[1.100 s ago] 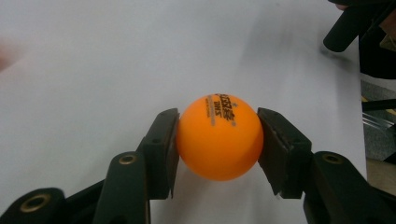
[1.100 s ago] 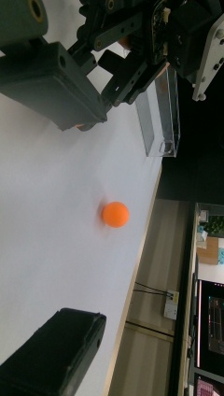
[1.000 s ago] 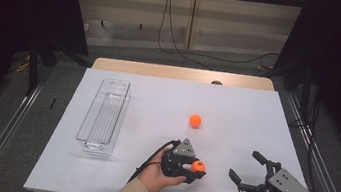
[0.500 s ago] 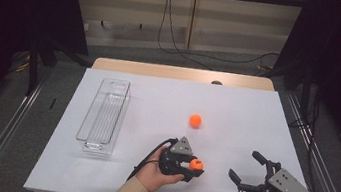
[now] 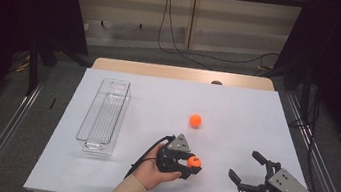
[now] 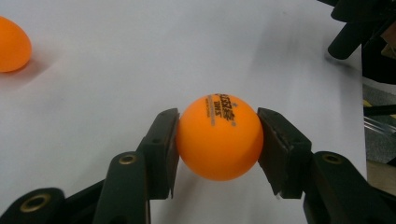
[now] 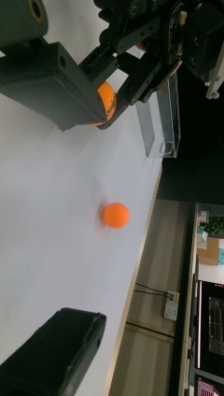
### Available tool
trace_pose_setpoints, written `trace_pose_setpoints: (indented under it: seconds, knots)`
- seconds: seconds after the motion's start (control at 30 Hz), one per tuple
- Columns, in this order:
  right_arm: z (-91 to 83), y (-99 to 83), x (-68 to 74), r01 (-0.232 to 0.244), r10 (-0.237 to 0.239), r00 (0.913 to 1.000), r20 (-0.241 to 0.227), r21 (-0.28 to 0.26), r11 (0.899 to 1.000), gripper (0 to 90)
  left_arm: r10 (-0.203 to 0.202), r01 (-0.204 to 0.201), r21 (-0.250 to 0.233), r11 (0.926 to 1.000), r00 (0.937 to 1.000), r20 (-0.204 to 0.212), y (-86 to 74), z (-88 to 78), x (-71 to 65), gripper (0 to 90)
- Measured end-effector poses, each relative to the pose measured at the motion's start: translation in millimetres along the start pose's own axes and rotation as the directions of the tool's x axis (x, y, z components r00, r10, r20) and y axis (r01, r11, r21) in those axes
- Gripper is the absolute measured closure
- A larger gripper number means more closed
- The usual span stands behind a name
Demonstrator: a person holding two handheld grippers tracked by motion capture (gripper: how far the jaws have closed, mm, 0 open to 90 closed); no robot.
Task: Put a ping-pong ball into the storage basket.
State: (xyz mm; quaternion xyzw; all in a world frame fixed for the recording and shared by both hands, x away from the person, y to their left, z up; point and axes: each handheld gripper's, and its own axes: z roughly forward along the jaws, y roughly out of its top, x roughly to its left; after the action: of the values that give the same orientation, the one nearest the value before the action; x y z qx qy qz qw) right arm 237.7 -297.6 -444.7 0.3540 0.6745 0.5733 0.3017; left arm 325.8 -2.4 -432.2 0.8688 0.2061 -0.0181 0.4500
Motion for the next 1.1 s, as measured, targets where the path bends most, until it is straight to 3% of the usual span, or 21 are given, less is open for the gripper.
trace_pose_setpoints:
  seconds: [1.1]
  knots:
    - [0.2, -0.1, 0.3, -0.002, 0.002, 1.0, -0.003, 0.001, 1.0, 3.8, -0.023, 0.023, -0.022, 0.9995, 0.9994, -0.024, 1.0, -18.5, 12.6, 50.9]
